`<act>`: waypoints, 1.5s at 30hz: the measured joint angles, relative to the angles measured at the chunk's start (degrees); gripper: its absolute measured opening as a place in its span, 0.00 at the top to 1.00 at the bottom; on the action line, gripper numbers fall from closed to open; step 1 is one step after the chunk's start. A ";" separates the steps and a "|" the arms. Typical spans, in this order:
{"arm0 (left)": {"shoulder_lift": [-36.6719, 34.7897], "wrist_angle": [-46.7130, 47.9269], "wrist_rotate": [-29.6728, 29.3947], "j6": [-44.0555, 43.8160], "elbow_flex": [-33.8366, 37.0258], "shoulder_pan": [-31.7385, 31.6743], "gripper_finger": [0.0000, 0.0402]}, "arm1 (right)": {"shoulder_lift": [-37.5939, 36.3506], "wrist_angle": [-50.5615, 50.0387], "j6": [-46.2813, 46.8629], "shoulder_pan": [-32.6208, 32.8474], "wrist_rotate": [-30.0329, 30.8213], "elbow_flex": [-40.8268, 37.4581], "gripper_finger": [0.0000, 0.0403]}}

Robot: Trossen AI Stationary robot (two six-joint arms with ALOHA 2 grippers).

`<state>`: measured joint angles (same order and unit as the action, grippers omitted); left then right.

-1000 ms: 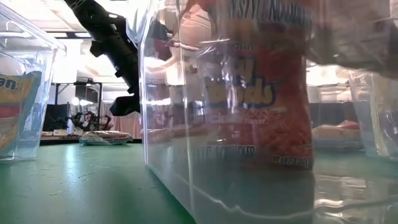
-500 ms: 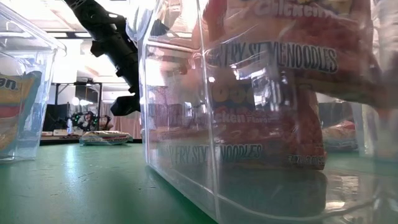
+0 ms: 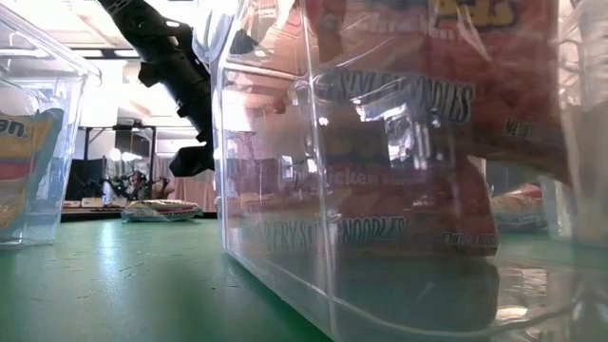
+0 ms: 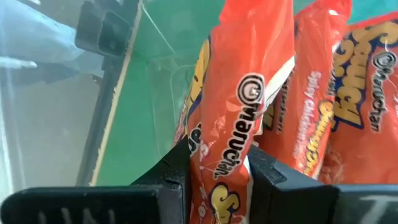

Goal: Sort Maruchan noodles
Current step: Put the orange noodle pack into the middle transparent bin, then put the blue noodle pack into the left transparent bin

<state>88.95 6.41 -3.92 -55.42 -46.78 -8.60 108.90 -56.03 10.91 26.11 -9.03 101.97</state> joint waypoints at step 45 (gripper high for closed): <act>-0.02 -3.51 2.62 8.88 0.02 -0.31 0.68 | -23.75 -10.05 -3.93 -32.92 -0.10 -28.96 0.62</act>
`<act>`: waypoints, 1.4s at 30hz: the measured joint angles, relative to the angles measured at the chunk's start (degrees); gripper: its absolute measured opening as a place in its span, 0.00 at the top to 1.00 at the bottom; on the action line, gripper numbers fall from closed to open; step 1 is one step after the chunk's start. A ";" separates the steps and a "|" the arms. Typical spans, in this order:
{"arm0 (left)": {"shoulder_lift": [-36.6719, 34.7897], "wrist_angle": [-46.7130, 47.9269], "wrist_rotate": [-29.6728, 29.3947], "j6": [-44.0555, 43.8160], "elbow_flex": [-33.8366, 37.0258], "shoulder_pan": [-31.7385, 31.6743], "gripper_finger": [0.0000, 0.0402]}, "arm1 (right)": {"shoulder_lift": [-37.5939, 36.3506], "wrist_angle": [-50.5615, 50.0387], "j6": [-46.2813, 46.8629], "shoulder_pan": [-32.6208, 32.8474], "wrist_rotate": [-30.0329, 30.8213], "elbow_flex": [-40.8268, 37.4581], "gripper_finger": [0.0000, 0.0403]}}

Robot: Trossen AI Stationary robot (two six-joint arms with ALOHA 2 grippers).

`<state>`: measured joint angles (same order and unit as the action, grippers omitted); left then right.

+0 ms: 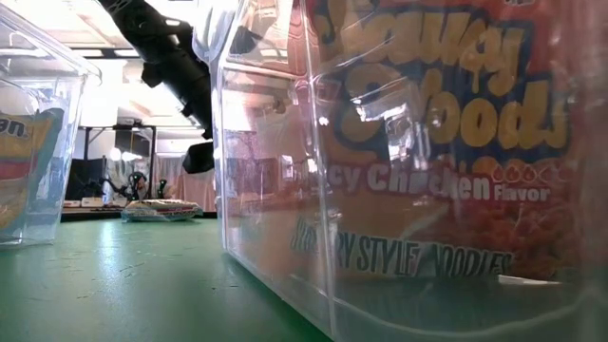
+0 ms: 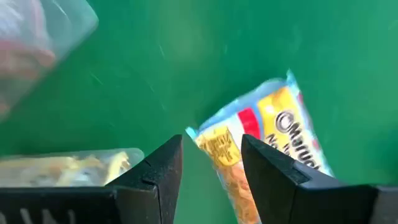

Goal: Sort Maruchan noodles
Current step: Put the blue noodle pack into the left transparent bin

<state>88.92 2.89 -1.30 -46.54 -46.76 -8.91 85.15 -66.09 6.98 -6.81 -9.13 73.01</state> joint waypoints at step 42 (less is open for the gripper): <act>0.00 -9.29 0.31 1.37 -10.49 -3.69 0.68 | -4.91 6.38 -18.07 -5.84 1.89 -18.03 0.62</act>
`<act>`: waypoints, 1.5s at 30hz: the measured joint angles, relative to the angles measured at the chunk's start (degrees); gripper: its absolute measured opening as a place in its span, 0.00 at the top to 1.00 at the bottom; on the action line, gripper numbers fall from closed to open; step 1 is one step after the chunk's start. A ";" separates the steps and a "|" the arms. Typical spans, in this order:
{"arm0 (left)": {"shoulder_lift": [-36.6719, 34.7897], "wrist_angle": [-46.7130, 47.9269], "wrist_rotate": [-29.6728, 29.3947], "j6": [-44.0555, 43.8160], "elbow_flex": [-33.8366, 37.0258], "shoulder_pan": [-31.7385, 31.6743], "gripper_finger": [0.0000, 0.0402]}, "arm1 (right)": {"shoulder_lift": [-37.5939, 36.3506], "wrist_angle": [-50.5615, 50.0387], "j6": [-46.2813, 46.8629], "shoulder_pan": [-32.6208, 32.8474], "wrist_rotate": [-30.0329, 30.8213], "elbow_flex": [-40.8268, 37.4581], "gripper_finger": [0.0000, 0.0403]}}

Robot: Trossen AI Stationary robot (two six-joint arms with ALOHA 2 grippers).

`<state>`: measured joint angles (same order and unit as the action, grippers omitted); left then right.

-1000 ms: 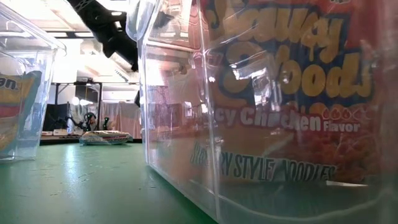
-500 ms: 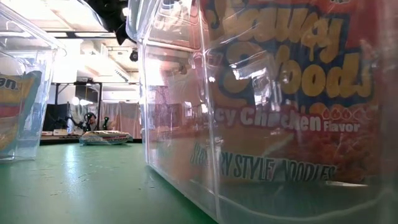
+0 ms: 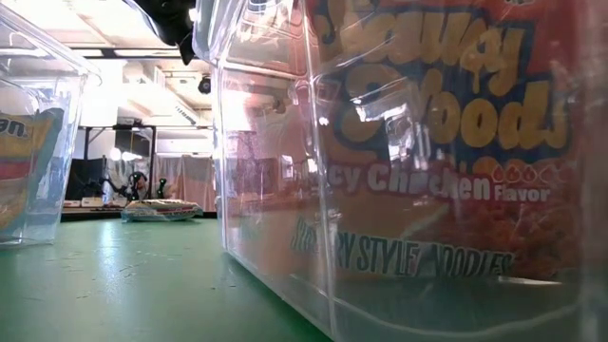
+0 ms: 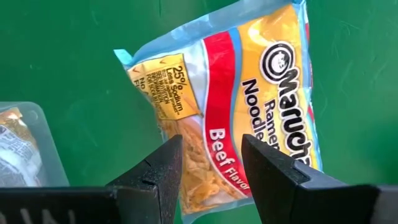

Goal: Sort Maruchan noodles
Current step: Put the blue noodle pack into the left transparent bin

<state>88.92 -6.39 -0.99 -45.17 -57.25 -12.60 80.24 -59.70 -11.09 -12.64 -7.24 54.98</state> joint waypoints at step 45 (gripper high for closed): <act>0.00 0.64 -0.09 1.25 0.07 0.00 0.68 | 0.99 12.48 7.01 -1.06 -0.21 1.64 0.62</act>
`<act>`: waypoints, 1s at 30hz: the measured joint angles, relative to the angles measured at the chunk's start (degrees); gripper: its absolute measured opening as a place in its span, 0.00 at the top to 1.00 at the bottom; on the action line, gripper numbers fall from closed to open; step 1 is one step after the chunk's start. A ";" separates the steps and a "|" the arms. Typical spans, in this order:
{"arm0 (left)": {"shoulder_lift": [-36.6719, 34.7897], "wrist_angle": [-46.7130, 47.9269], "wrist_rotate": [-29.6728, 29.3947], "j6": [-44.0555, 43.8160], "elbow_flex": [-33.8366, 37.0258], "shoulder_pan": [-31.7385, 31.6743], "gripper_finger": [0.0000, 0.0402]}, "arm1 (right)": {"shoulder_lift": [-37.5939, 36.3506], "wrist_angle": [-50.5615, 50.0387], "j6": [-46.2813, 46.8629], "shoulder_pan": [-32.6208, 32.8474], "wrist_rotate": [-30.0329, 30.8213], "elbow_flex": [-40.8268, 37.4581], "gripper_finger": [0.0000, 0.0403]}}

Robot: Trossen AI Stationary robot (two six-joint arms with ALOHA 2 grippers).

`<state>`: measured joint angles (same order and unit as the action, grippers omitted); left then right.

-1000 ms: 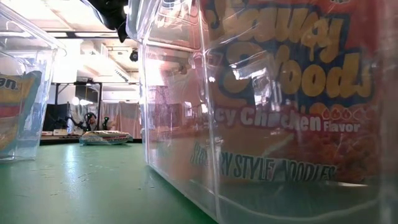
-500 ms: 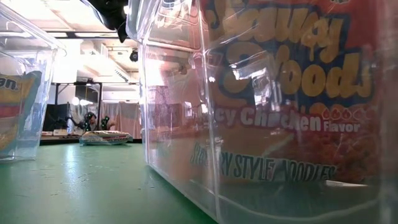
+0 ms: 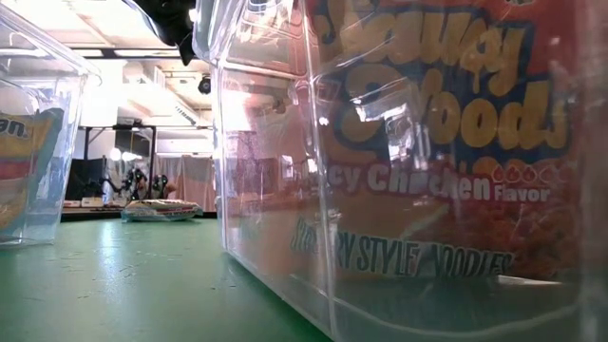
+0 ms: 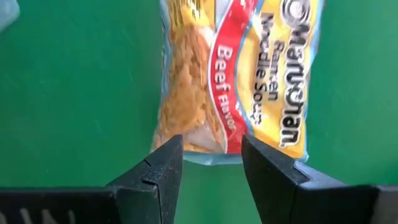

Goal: Sort Maruchan noodles
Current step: Put the blue noodle pack into the left transparent bin

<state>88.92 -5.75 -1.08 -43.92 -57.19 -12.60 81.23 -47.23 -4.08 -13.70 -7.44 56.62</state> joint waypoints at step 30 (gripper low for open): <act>0.00 3.33 0.28 -0.14 0.00 0.11 0.68 | 10.43 30.26 -7.12 -0.97 3.78 -0.91 0.62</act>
<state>88.92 -2.42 -0.80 -44.07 -57.19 -12.49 91.66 -16.97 -11.20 -14.68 -3.66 55.71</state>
